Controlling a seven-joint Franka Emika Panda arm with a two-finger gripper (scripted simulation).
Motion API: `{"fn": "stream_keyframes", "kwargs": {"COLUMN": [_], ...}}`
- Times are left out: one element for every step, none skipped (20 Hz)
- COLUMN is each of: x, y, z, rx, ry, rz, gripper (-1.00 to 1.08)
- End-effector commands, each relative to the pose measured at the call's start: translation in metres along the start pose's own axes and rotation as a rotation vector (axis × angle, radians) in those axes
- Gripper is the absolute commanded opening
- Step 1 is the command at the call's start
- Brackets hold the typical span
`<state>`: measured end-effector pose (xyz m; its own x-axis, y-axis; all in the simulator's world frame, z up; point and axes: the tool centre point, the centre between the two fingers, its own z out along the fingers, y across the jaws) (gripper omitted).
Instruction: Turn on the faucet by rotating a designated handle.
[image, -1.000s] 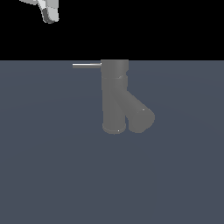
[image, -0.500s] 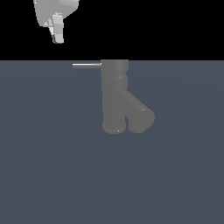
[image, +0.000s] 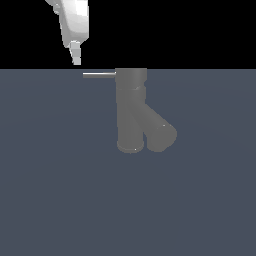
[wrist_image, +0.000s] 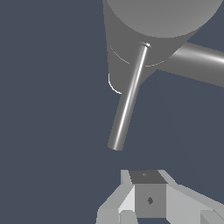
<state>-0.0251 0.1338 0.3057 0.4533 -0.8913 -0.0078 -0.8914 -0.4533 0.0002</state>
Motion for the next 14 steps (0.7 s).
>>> {"fn": "stream_keyframes", "kwargs": {"x": [0.007,0.011,0.014,0.016,0.019,0.022,0.025,0.028,0.03,0.033,0.035,0.037,0.039,0.041], "y": [-0.012,-0.016,-0.02,-0.024,-0.028,-0.031,-0.034,-0.037,-0.04,-0.043,-0.045,-0.047,-0.049,-0.051], "z": [0.008,0.011,0.014,0.016,0.019,0.021,0.023,0.025,0.027,0.029,0.031,0.032,0.034,0.035], "rx": [0.001,0.001,0.001,0.001,0.001,0.001,0.001,0.001,0.001,0.001,0.001,0.001,0.001,0.001], "ry": [0.002,0.002,0.003,0.004,0.004,0.005,0.006,0.006,0.006,0.007,0.007,0.008,0.008,0.008], "rz": [0.053,0.073,0.092,0.11,0.127,0.143,0.159,0.173,0.187,0.2,0.212,0.223,0.233,0.242], "gripper": [-1.0,-1.0,-1.0,-1.0,-1.0,-1.0,-1.0,-1.0,-1.0,-1.0,-1.0,-1.0,-1.0,-1.0]}}
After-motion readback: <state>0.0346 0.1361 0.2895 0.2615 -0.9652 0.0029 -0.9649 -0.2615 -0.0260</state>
